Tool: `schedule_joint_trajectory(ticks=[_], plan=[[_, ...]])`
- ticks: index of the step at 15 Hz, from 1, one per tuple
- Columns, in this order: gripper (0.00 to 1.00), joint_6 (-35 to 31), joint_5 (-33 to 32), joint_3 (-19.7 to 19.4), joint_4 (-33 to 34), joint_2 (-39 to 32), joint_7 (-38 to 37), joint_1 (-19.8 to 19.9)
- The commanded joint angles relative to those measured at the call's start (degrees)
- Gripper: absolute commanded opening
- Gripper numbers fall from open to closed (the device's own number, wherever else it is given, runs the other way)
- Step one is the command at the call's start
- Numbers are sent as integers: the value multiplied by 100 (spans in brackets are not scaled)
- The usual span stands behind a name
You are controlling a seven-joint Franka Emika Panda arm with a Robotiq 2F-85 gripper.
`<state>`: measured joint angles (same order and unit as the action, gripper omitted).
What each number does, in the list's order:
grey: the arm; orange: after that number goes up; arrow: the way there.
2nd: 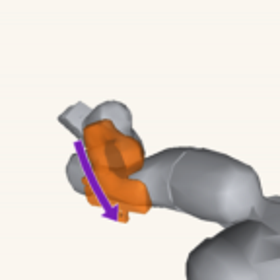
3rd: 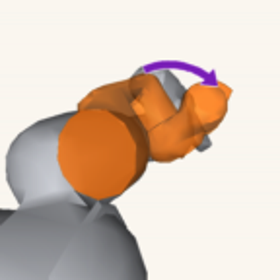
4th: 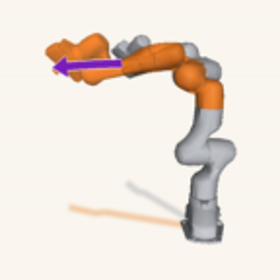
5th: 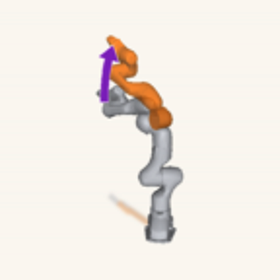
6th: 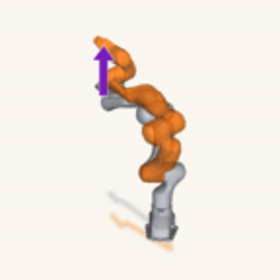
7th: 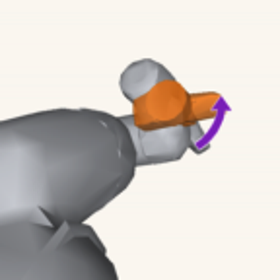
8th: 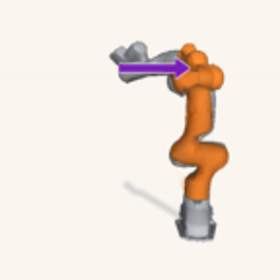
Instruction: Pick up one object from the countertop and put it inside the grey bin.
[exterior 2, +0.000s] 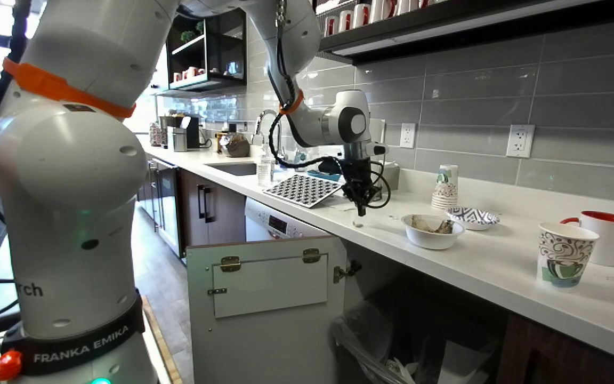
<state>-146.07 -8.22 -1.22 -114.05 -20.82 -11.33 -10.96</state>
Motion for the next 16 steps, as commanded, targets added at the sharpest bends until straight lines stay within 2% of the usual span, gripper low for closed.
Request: schedule_joint_trajectory(ticks=[1, 4, 5, 6, 10, 16], plan=[[0, -161, 52, 147, -1229, 999, 179, 170], [0, -161, 72, 192, -1859, 1505, 204, 277], [9, -277, 32, 181, -2009, 1598, 93, 308], [26, -318, 52, 196, -2116, 1703, 83, 340], [56, -777, 66, 245, -2274, 1709, 84, 427], [99, -1250, 297, 379, -2006, 1198, 339, 440]])
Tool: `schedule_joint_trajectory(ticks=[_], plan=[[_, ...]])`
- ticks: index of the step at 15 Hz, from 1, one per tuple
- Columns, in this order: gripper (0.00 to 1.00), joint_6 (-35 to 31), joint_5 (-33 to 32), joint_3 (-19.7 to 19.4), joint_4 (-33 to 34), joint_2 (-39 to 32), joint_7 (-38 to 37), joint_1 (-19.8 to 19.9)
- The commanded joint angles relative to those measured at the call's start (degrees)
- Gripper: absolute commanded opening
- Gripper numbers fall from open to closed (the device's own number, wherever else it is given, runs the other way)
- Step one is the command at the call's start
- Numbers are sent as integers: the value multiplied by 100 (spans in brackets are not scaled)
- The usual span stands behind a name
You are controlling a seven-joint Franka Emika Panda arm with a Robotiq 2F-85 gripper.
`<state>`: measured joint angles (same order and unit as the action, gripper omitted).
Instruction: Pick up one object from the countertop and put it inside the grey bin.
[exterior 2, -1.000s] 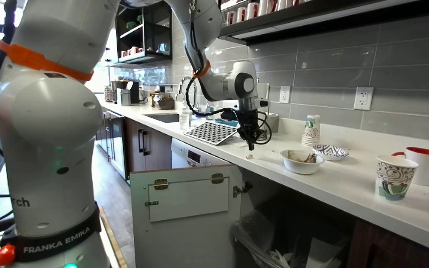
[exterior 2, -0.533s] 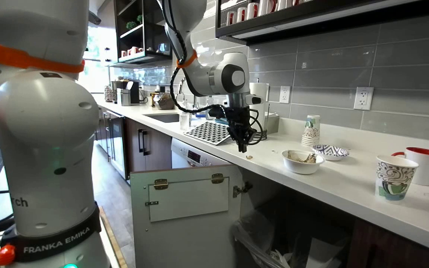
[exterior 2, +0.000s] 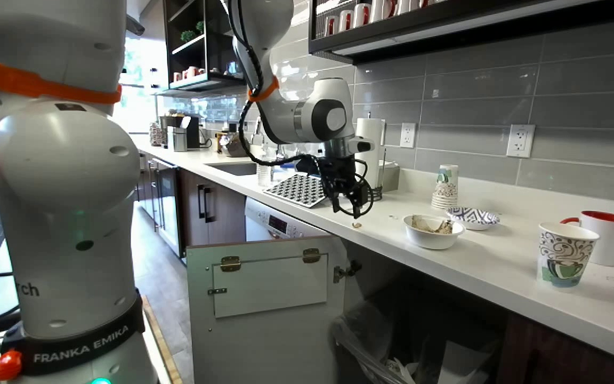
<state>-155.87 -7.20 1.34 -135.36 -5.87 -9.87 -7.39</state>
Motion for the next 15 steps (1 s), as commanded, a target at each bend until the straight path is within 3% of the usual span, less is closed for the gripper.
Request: schedule_joint_trajectory(ticks=[1, 9, 11, 13, 15], plan=[[98, -328, 199, 131, 203, -399, 223, 86], [82, -475, 296, 196, 869, -1093, 718, 136], [71, -448, 293, 206, 1038, -1229, 788, 144], [43, -414, 293, 213, 1180, -1345, 849, 147], [29, -386, 302, 226, 1280, -1433, 890, 153]])
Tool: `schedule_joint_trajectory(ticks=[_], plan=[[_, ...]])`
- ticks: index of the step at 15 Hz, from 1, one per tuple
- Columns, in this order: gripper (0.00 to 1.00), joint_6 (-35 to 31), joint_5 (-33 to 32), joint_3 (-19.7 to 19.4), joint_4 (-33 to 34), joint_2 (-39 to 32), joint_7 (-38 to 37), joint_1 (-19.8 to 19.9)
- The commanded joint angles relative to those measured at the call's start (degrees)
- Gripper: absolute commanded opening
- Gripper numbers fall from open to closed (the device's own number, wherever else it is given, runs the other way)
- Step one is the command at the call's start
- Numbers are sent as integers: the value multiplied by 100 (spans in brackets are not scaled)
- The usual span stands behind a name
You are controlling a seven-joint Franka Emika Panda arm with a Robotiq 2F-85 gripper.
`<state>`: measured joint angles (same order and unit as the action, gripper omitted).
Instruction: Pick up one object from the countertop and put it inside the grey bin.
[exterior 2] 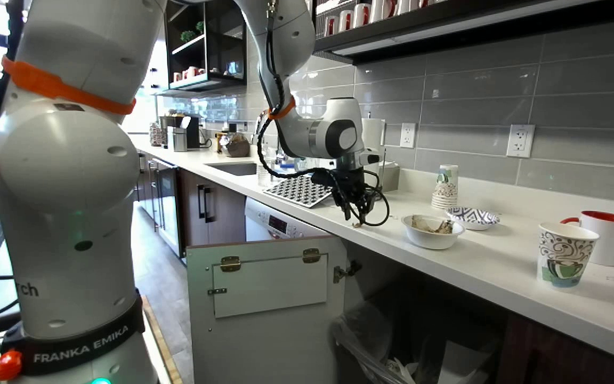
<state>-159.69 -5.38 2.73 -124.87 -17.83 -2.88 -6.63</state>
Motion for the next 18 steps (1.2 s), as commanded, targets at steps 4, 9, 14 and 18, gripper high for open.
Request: schedule_joint_trajectory(ticks=[4, 9, 14, 18], plan=[[1, 69, 144, 120, 348, -376, 297, 97], [7, 151, 151, 127, 428, -447, 376, 103], [20, 82, 124, 88, 450, -439, 302, 81], [49, 70, 65, 38, 436, -414, 249, 46]])
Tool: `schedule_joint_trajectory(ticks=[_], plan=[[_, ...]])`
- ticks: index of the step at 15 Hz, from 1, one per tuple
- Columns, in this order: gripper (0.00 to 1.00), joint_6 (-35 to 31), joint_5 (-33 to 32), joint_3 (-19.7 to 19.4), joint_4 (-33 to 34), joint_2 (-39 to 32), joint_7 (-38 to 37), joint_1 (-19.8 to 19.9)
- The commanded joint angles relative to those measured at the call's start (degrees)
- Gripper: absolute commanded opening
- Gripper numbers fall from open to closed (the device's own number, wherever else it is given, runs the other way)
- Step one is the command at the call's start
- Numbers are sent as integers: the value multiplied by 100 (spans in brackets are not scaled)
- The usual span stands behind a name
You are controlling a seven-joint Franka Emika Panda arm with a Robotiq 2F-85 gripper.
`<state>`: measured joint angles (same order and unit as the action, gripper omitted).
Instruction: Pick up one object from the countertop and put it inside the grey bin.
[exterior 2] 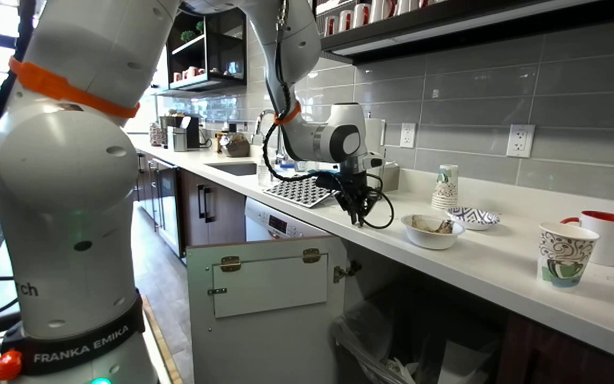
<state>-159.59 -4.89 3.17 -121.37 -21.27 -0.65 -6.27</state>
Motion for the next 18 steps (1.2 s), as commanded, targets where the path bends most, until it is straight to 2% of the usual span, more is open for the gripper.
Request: schedule_joint_trajectory(ticks=[1, 6, 7, 9, 10, 13, 16, 17, 18], plan=[[56, 57, 11, -15, 86, -71, 17, 7], [93, 9, -47, -83, 78, -70, -20, -15], [99, 34, -52, -93, 78, -73, -23, -15], [99, 66, -31, -84, 81, -84, -6, -3], [96, 93, -22, -76, 87, -88, 1, -2], [75, 177, 19, -39, 101, -100, 37, 17], [65, 245, 23, -37, 90, -91, 28, 14], [46, 252, 23, -36, 85, -86, 27, 14], [38, 262, 21, -35, 83, -76, 22, 10]])
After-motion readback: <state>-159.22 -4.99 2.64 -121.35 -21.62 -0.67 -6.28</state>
